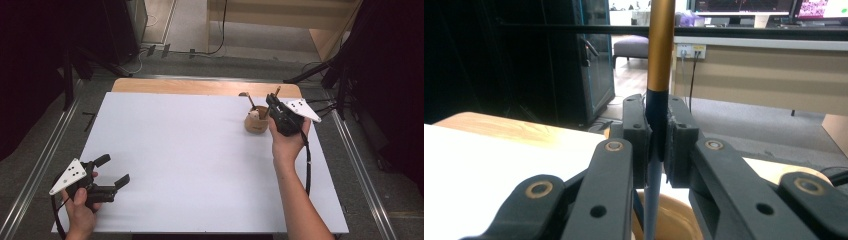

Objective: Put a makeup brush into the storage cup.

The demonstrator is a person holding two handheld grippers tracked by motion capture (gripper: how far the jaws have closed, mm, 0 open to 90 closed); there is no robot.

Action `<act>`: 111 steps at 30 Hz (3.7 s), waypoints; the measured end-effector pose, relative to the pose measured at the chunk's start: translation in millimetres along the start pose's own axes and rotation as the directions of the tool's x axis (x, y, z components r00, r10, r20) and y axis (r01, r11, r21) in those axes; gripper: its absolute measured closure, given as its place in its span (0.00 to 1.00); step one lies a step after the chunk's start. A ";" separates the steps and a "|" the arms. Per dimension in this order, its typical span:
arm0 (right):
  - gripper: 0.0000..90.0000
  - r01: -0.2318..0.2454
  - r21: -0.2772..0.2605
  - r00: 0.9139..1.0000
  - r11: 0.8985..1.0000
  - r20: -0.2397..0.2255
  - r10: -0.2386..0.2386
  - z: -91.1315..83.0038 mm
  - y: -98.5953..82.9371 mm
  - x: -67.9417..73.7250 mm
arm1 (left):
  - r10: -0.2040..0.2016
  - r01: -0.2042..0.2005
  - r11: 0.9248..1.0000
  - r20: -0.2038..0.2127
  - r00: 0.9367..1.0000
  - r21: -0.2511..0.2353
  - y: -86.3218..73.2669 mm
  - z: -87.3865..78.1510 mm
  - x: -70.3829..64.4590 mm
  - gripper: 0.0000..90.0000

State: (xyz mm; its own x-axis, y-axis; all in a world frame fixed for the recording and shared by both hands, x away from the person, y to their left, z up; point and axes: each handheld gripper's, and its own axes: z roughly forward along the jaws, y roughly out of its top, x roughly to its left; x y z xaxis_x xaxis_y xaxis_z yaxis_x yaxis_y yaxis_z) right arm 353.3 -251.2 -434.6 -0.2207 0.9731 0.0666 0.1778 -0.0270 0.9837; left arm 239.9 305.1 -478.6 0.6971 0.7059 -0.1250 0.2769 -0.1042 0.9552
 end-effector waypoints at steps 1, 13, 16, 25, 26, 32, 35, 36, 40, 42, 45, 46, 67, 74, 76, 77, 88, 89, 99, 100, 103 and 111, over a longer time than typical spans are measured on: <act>0.93 -0.003 0.005 1.000 1.000 0.002 0.003 0.9 -1.1 -0.5 | -0.002 0.002 1.000 0.000 1.000 0.000 -0.1 0.1 -0.1 0.00; 0.93 -0.010 0.041 1.000 0.999 0.016 0.009 14.7 -14.2 -7.4 | 0.004 -0.004 1.000 -0.001 1.000 0.010 -0.6 1.4 -0.4 0.00; 0.93 -0.010 0.059 1.000 0.998 0.019 0.009 18.3 -18.8 -7.7 | 0.003 -0.003 1.000 0.001 1.000 0.009 -0.7 1.8 -0.5 0.00; 0.93 -0.012 0.095 1.000 0.995 0.030 0.009 26.2 -28.8 -8.6 | 0.003 -0.003 1.000 0.001 1.000 0.011 -1.1 1.9 -1.0 0.00; 0.93 -0.016 0.100 0.999 0.995 0.031 0.013 26.9 -29.8 -8.9 | 0.003 -0.003 1.000 0.001 1.000 0.011 -1.1 2.0 -1.0 0.00; 0.93 -0.025 0.126 0.999 0.992 0.040 0.021 30.4 -36.6 -11.6 | 0.003 -0.003 1.000 0.002 1.000 0.012 -1.0 2.2 -1.6 0.00; 0.93 -0.028 0.145 0.999 0.989 0.036 0.023 32.2 -40.7 -13.3 | 0.003 -0.003 1.000 0.002 1.000 0.012 -1.3 2.3 -1.7 0.00; 0.93 -0.029 0.154 0.999 0.988 0.035 0.024 32.9 -42.1 -13.7 | 0.003 -0.003 1.000 0.002 1.000 0.012 -1.3 2.3 -1.6 0.00; 0.92 -0.028 0.171 0.999 0.985 0.029 0.024 33.6 -45.0 -14.7 | 0.002 -0.002 1.000 0.001 1.000 0.012 -1.3 2.0 -1.2 0.00; 0.82 -0.050 0.167 0.999 0.985 0.027 0.046 32.7 -43.5 -14.9 | 0.001 -0.001 1.000 -0.001 1.000 0.013 -1.4 1.6 -1.2 0.00; 0.73 -0.044 0.162 0.998 0.986 0.045 0.037 29.4 -40.2 -15.4 | -0.003 0.003 1.000 -0.003 1.000 0.010 -1.3 1.2 -0.6 0.00; 0.71 -0.045 0.162 0.998 0.986 0.058 0.036 27.7 -38.8 -15.6 | -0.002 0.003 1.000 -0.003 1.000 0.010 -1.3 1.1 -0.5 0.00; 0.15 -0.109 0.213 0.994 0.971 0.053 0.100 -24.0 -49.9 -18.1 | 0.004 -0.004 1.000 -0.005 1.000 0.012 -0.8 1.4 -1.7 0.00; 0.09 -0.078 0.201 0.997 0.976 -0.010 0.082 -44.0 -54.5 -17.3 | 0.006 -0.006 1.000 -0.005 1.000 0.012 -0.6 1.1 -1.7 0.00; 0.05 -0.070 0.208 0.997 0.976 -0.022 0.076 -48.5 -55.2 -16.6 | 0.007 -0.007 1.000 -0.005 1.000 0.013 -0.7 1.4 -1.8 0.00; 0.04 -0.068 0.206 0.997 0.976 -0.029 0.076 -50.9 -55.7 -16.6 | 0.006 -0.006 1.000 -0.003 1.000 0.013 -0.6 1.6 -2.1 0.00; 0.00 -0.041 0.191 0.993 0.981 -0.098 0.061 -78.2 -66.1 -19.1 | 0.009 -0.009 1.000 -0.005 1.000 0.013 -0.5 1.3 -2.4 0.00; 0.00 -0.039 0.188 0.993 0.981 -0.104 0.059 -81.0 -66.9 -19.4 | 0.009 -0.009 1.000 -0.004 1.000 0.013 -0.5 1.3 -2.3 0.00; 0.00 -0.025 0.204 0.993 0.979 -0.107 0.048 -101.2 -77.9 -20.8 | 0.015 -0.015 1.000 -0.002 1.000 0.013 0.4 1.5 -4.2 0.00; 0.00 -0.021 0.204 0.993 0.979 -0.107 0.044 -102.5 -79.0 -20.7 | 0.013 -0.013 1.000 -0.002 1.000 0.010 0.6 1.3 -4.5 0.00; 0.00 -0.007 0.207 0.993 0.978 -0.114 0.031 -108.3 -83.3 -19.7 | 0.012 -0.012 1.000 -0.003 1.000 0.007 1.1 0.3 -4.1 0.00; 0.00 0.000 0.206 0.992 0.979 -0.121 0.025 -123.9 -89.5 -19.2 | 0.012 -0.012 1.000 -0.002 1.000 0.006 1.0 -0.1 -3.9 0.00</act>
State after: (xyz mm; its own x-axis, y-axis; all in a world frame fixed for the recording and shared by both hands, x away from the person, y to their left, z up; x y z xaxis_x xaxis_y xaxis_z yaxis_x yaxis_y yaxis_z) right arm 222.8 -295.8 -503.2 -0.3307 0.9372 0.1112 0.3714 0.0209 0.9282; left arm 237.4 302.4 -477.2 0.6987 0.7063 -0.1134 0.2730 -0.1168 0.9549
